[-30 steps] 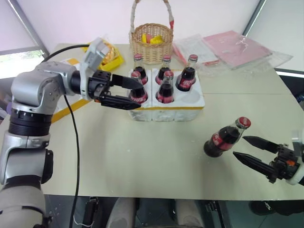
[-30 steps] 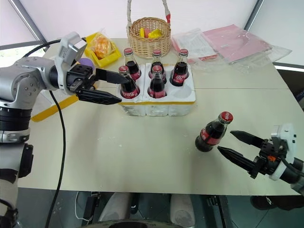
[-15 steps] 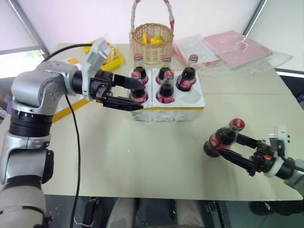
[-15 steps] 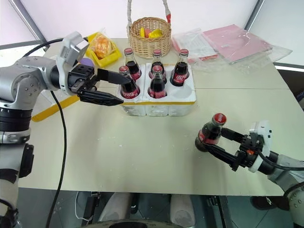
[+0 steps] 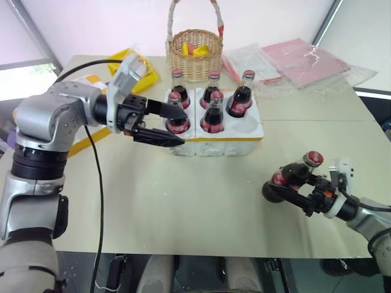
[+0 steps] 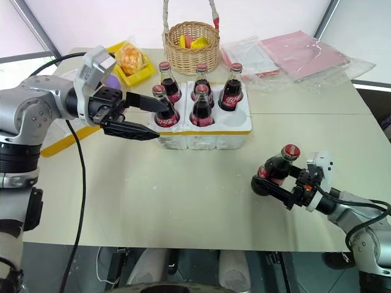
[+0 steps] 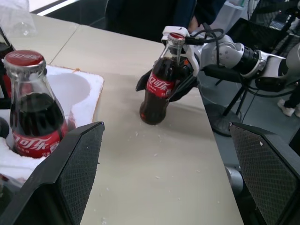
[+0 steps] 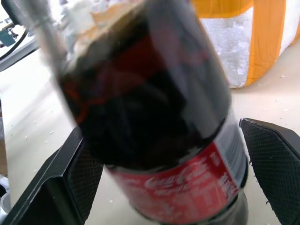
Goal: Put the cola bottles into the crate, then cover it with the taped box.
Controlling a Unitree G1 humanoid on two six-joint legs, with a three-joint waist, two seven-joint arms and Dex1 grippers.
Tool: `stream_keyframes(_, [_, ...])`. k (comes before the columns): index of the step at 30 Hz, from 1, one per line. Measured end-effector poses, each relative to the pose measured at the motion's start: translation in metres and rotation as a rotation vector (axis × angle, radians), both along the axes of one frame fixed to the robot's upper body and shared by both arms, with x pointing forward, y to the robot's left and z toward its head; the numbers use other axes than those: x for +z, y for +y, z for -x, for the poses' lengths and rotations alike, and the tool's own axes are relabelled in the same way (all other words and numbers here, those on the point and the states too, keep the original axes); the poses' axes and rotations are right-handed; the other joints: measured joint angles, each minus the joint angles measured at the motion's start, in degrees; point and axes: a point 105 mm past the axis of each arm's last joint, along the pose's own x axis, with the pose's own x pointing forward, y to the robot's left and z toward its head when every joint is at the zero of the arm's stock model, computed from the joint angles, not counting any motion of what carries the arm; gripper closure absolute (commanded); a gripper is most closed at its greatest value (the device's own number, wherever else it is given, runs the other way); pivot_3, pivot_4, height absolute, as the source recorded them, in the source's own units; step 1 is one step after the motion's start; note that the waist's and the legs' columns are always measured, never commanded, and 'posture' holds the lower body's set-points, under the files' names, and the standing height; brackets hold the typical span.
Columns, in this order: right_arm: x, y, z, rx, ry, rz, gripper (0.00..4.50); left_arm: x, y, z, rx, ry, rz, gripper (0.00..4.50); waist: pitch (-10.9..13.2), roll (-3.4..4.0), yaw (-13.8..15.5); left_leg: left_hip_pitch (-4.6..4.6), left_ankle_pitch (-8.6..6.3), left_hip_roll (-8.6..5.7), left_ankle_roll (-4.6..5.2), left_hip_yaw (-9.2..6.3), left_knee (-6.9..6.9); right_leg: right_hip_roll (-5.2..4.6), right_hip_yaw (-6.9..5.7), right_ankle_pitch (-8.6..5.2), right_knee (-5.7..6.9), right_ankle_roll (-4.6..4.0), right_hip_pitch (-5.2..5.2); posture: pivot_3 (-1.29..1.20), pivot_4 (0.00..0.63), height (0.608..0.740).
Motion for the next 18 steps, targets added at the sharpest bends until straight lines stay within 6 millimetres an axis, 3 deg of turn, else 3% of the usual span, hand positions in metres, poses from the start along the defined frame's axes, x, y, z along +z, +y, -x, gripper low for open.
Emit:
stream_keyframes(1, [0.002, -0.001, 0.0, -0.004, -0.003, -0.005, 1.62, 0.0, 0.0, 0.0, -0.001, -0.002, -0.001, 0.0, 0.0, 0.0, 0.0, 0.0, 0.0, 0.0, 0.0, 0.0, -0.01, 0.0, 0.0, 0.0, -0.02, 0.0, 0.0, 0.0, 0.15, 0.738])
stream_keyframes(6, [0.012, -0.001, -0.003, 0.024, 0.009, -0.01, 1.66, 0.0, 0.0, 0.0, 0.002, -0.003, -0.001, 0.0, 0.0, 0.07, -0.3, 0.0, 0.0, 0.0, 0.01, 0.05, 0.0, -0.01, 0.02, 0.01, -0.03, 0.0, -0.01, 0.0, 0.15, 0.738])
stream_keyframes(9, [0.045, -0.007, -0.015, 0.04, -0.07, 0.016, 1.66, 0.0, 0.001, -0.001, 0.016, -0.007, 0.002, 0.0, 0.0, 0.08, -0.4, 0.0, 0.0, 0.0, 0.01, 0.08, 0.02, 0.0, 0.03, 0.01, -0.04, -0.01, -0.02, 0.0, 0.15, 0.738])
stream_keyframes(14, [0.124, -0.007, -0.043, 0.076, -0.294, 0.028, 1.66, 0.003, 0.006, -0.003, 0.056, -0.024, 0.022, 0.0, 0.1, 0.09, -0.3, -0.01, -0.01, 0.06, 0.03, 0.08, -0.09, 0.06, 0.02, 0.01, -0.08, 0.01, -0.06, 0.0, 0.15, 0.738])
stream_keyframes(18, [0.147, 0.011, -0.069, 0.137, -0.336, -0.012, 1.66, 0.001, 0.011, -0.001, 0.085, -0.026, 0.034, 0.0, 0.1, 0.08, -0.4, -0.09, -0.04, 0.07, 0.08, 0.11, -0.09, 0.07, 0.02, 0.03, -0.23, 0.02, -0.06, 0.0, 0.15, 0.738])
